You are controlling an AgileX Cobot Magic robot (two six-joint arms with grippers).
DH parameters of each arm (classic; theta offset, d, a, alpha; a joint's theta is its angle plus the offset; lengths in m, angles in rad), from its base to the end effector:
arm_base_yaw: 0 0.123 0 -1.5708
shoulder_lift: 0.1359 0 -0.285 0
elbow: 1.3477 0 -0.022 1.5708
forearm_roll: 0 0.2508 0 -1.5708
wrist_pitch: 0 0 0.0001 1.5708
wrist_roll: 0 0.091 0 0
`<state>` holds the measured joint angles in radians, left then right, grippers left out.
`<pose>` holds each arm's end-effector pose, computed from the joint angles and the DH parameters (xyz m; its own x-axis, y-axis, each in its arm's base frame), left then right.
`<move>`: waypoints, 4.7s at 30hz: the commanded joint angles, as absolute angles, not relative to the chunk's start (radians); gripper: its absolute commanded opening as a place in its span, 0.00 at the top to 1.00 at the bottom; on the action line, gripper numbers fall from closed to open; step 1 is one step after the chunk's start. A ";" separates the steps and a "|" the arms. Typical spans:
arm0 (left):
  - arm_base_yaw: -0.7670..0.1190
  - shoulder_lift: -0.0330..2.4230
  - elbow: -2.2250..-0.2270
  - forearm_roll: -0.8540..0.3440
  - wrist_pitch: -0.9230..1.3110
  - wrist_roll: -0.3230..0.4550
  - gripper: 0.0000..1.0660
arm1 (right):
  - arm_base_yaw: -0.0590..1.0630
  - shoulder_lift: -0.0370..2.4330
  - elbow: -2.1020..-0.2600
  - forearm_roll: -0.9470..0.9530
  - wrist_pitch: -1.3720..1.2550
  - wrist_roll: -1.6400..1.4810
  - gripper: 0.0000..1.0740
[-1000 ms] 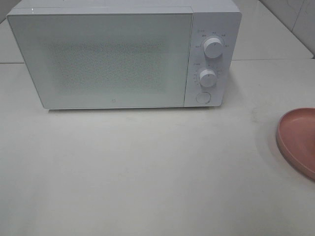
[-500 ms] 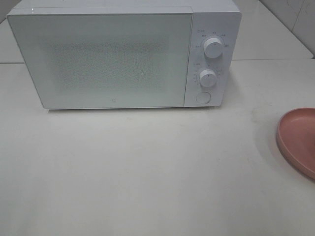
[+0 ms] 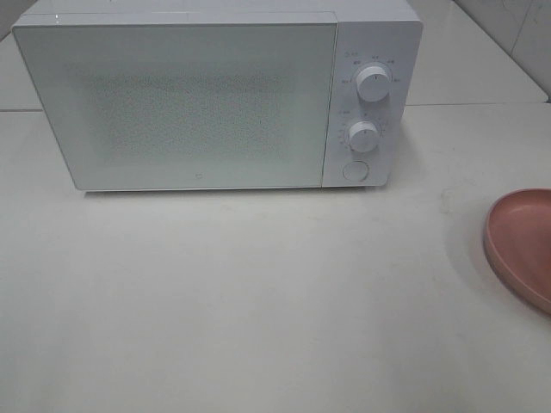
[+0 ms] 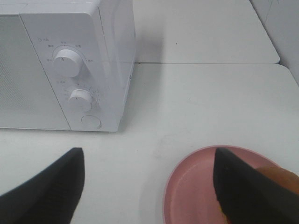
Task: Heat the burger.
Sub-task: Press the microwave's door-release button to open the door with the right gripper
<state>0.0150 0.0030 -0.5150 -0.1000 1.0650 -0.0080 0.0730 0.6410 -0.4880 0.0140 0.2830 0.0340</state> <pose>-0.0064 -0.0080 0.2814 -0.4500 -0.0631 -0.8908 0.0378 0.9953 -0.0896 0.1336 0.0101 0.2971 -0.3441 0.0224 -0.9387 -0.0603 0.9971 0.0459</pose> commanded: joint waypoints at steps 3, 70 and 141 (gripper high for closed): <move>0.016 -0.001 -0.515 -0.106 1.067 -0.015 0.06 | 0.071 0.739 -0.484 0.009 0.136 0.036 0.29; 0.016 -0.001 -0.515 -0.106 1.067 -0.016 0.06 | 0.822 1.676 -0.370 0.907 -1.187 -0.303 0.29; 0.016 -0.001 -0.515 -0.106 1.067 -0.016 0.06 | 0.706 1.970 -0.644 0.818 -1.000 1.271 1.00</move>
